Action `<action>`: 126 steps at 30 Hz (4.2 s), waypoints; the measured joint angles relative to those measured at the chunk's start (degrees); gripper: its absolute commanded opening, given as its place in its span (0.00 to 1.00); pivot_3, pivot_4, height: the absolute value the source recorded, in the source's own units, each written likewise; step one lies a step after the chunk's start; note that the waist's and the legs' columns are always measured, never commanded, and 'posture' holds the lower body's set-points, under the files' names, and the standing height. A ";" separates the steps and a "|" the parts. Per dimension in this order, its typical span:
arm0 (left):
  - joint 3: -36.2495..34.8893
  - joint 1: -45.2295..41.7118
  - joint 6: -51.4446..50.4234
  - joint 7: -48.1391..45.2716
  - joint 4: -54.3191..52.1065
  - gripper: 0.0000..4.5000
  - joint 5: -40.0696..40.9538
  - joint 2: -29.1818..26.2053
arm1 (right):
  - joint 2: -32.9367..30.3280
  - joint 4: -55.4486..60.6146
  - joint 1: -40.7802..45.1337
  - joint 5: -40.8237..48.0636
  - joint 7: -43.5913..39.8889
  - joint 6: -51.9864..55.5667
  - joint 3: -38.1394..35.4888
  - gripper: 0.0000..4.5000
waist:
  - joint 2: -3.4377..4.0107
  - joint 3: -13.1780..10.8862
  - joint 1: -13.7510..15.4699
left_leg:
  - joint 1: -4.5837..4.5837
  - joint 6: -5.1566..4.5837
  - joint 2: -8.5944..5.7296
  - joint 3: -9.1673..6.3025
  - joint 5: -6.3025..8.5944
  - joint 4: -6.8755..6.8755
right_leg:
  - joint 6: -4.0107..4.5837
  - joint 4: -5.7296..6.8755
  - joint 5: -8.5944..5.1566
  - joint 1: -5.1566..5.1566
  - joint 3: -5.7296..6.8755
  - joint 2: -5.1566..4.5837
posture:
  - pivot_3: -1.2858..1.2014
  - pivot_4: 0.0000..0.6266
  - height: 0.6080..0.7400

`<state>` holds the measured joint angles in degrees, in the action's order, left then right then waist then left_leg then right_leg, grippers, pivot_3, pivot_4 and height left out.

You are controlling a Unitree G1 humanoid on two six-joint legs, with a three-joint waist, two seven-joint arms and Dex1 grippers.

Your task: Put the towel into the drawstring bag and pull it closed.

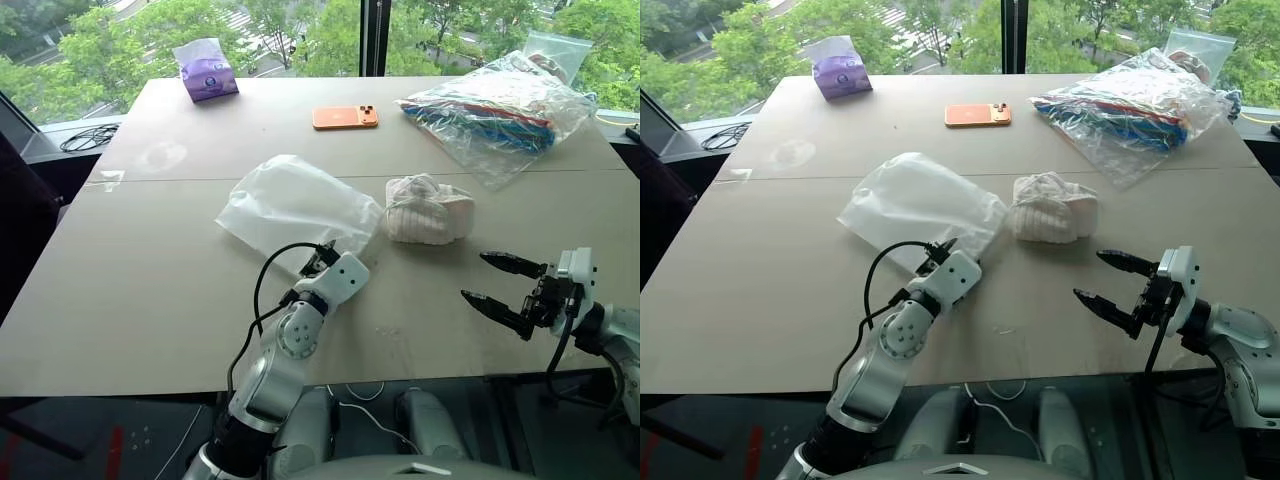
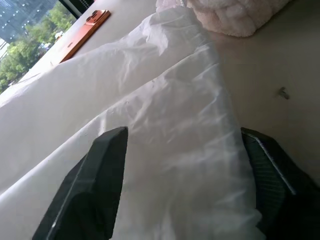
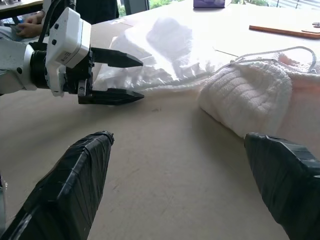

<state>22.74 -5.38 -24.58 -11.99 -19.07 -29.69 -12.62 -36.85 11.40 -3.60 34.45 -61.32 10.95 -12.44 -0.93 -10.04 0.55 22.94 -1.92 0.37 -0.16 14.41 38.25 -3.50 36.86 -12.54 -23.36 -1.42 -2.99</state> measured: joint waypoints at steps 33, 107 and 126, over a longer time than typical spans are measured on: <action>-34.42 -4.93 -1.61 -25.61 2.84 0.02 55.05 -6.65 | 4.09 -3.38 6.82 -0.46 0.36 -0.98 1.25 1.00 | 0.02 0.02 0.01 | 0.00 0.00 -0.02 -0.06 0.00 0.13 | 0.00 0.01 0.01 0.08 0.12 0.01 | 0.52 0.24 1.00; -33.92 -23.70 -5.26 -25.12 17.06 0.00 59.94 -16.59 | 15.71 -15.57 46.21 -9.50 0.44 44.61 15.82 0.28 | -0.02 0.03 -1.90 | 1.12 0.25 -0.09 -0.28 -0.13 -0.05 | 0.05 0.24 0.06 -1.19 0.28 -0.10 | 0.52 0.24 1.00; -31.69 -23.42 -12.00 -32.05 12.92 0.00 63.90 -17.55 | 29.43 -15.57 47.56 -6.36 22.21 47.10 14.20 0.28 | -0.04 0.03 -1.54 | 1.05 0.24 -0.17 -0.25 -0.13 0.04 | 0.05 0.49 0.07 -1.18 0.26 -0.07 | 0.52 0.24 1.00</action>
<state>-8.95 -28.80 -36.58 -44.05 -6.14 34.21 -30.18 -7.42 -4.17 43.96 28.10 -39.11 58.06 1.76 -0.97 -10.01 -1.00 23.98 -1.68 0.21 -0.41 14.28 38.29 -3.45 37.35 -12.48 -24.54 -1.17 -3.06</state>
